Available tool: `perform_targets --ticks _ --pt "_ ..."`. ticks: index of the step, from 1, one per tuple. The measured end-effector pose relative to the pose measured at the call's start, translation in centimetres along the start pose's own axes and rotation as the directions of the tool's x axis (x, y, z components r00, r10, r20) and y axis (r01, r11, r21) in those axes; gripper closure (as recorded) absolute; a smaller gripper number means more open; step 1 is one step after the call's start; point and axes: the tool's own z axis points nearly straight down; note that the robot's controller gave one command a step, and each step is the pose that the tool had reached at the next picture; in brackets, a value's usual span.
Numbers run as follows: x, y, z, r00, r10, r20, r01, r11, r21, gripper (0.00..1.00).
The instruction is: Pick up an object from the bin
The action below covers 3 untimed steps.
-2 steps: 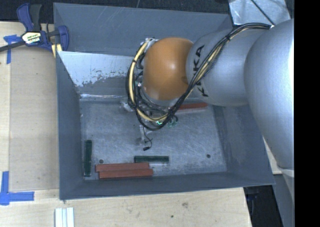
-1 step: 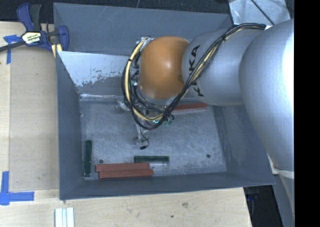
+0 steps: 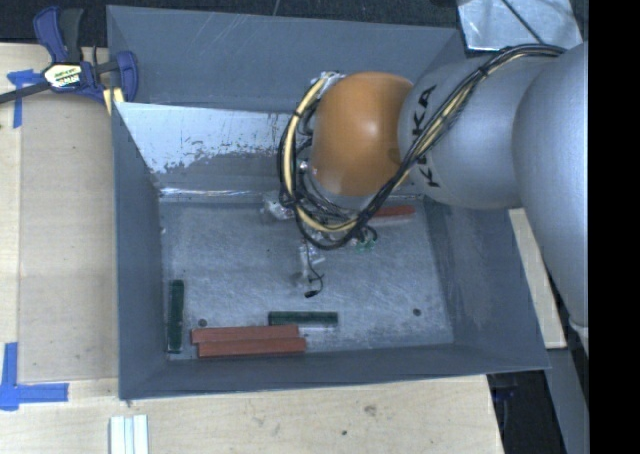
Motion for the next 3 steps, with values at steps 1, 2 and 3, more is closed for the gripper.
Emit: perform_targets --ticks 1,2,3 --pt "-1.5 -3.2 -0.8 0.999 -0.052 -0.001 0.052 0.999 0.005 0.00" --pt "-0.2 -7.0 -0.1 0.983 -0.186 0.001 0.186 0.983 0.002 0.00" --pt "2.1 -13.0 -0.3 0.990 -0.139 0.000 0.139 0.990 0.002 0.00"
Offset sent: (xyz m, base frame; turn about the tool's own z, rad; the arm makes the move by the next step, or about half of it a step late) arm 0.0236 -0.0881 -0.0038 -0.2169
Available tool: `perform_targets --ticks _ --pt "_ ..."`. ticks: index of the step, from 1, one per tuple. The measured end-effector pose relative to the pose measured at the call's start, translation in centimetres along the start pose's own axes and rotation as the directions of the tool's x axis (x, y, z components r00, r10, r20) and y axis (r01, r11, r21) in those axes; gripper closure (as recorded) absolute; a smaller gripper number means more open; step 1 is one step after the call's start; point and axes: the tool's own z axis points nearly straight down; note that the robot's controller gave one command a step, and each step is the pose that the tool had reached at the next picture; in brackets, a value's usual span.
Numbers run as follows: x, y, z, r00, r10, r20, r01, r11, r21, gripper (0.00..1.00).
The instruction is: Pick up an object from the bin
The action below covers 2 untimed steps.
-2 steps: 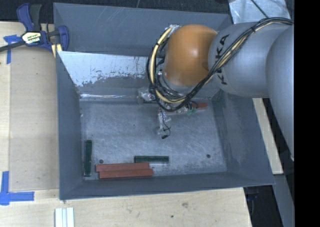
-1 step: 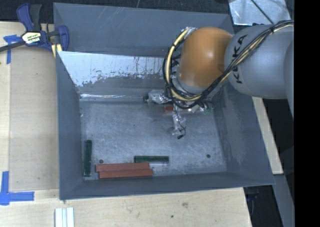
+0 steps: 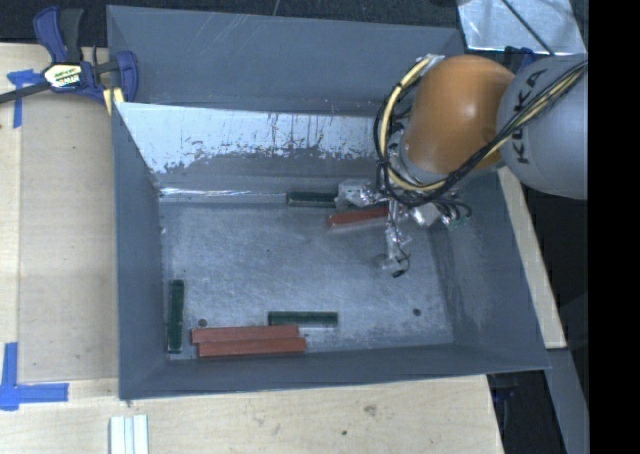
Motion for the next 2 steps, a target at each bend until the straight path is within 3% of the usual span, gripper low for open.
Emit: perform_targets --ticks 1,2 --pt "1.3 -2.9 -0.6 0.996 -0.091 0.001 0.091 0.996 0.001 0.00" --pt "-1.9 0.1 1.0 1.000 0.019 0.011 -0.019 1.000 0.003 1.00"
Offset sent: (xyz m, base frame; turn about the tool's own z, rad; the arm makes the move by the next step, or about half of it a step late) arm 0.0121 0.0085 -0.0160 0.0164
